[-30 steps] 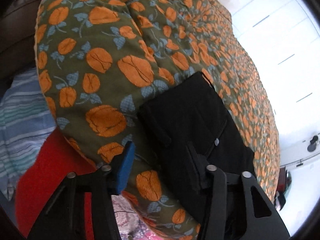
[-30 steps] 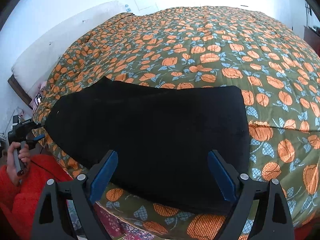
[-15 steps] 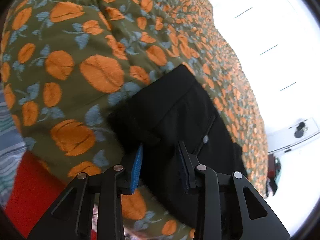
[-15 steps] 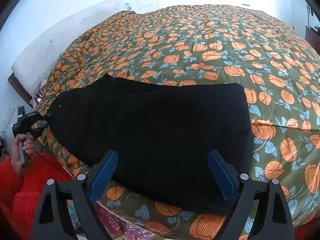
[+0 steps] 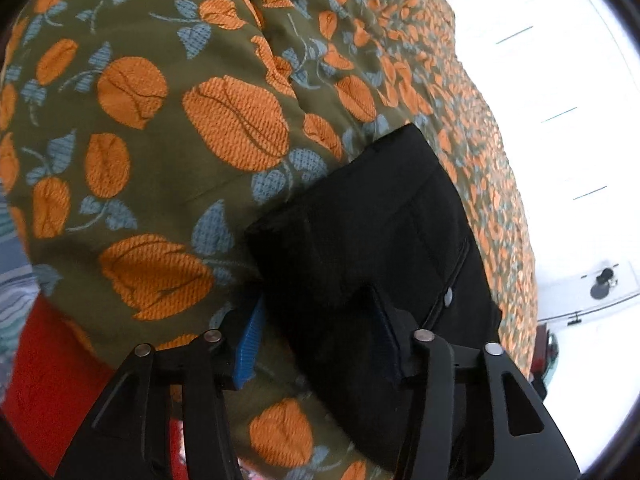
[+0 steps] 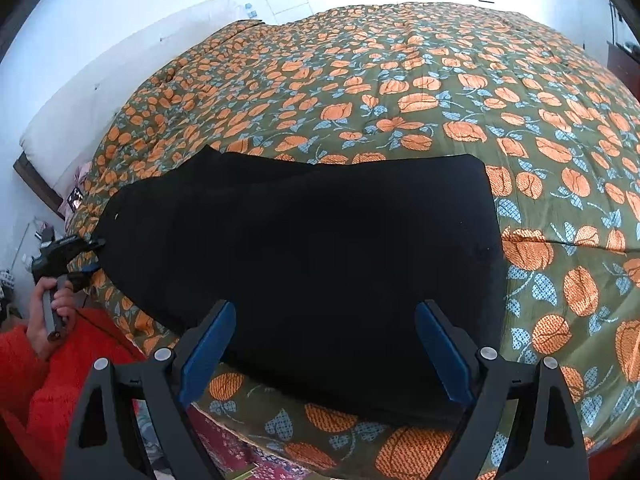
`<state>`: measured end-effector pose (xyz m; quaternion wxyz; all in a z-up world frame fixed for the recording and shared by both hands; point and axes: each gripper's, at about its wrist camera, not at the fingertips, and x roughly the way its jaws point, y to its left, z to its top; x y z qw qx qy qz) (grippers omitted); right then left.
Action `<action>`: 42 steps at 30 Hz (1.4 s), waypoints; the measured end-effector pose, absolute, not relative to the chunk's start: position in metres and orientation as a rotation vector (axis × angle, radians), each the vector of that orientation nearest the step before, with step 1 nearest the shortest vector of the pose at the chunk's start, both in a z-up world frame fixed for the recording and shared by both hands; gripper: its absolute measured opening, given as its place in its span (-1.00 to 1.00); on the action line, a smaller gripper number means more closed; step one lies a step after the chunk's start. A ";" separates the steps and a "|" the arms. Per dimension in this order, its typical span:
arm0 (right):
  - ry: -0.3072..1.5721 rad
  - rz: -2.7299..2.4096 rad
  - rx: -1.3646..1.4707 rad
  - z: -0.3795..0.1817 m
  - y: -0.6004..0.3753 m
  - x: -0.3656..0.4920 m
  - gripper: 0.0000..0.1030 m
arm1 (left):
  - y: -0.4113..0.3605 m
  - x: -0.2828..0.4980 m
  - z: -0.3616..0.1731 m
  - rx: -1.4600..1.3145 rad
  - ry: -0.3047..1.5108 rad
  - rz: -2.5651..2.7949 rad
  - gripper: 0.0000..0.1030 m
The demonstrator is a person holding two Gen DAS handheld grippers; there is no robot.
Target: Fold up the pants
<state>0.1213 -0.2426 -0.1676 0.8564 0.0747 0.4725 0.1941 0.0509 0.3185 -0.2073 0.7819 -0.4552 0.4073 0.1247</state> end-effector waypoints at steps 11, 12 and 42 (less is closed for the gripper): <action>0.989 0.399 0.177 -0.168 -0.246 0.122 0.76 | 0.334 0.047 -0.223 -1.126 0.848 0.229 -0.12; 0.982 0.403 0.175 -0.166 -0.247 0.122 0.76 | 0.334 0.046 -0.217 -1.115 0.848 0.241 -0.24; 0.735 0.101 0.556 -0.139 -0.406 0.104 0.76 | -0.123 0.035 -0.080 0.023 1.050 -0.601 -0.03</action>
